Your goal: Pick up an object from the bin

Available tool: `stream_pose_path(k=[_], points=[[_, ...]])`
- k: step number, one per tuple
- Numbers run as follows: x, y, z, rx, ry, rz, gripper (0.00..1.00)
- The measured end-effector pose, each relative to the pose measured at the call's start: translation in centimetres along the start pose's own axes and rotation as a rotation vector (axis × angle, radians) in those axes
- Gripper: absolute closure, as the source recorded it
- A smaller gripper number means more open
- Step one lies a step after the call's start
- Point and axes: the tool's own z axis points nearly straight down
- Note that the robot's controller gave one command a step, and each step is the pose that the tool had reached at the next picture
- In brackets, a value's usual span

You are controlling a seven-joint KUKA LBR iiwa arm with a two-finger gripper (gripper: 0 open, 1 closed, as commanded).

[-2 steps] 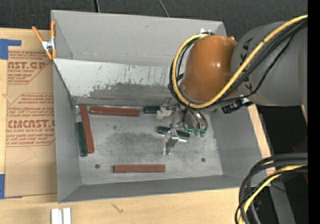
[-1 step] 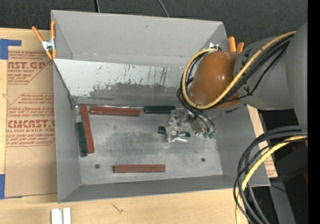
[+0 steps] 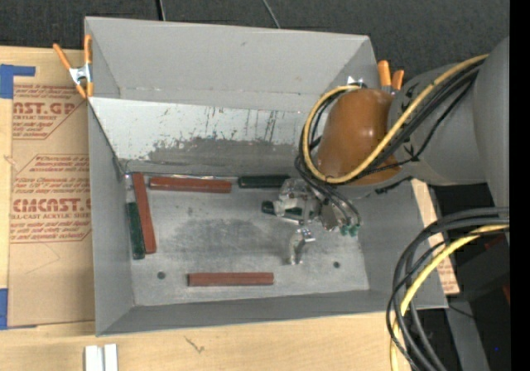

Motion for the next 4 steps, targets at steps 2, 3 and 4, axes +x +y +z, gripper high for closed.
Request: stream_pose_path(k=[2,3,4], points=[[-1.6,-7.2,0.2,0.003,-0.005,0.074,1.0],[-1.5,-7.2,0.2,0.002,0.001,0.073,0.0],[-1.5,-7.2,0.2,0.001,0.001,0.074,0.0]])
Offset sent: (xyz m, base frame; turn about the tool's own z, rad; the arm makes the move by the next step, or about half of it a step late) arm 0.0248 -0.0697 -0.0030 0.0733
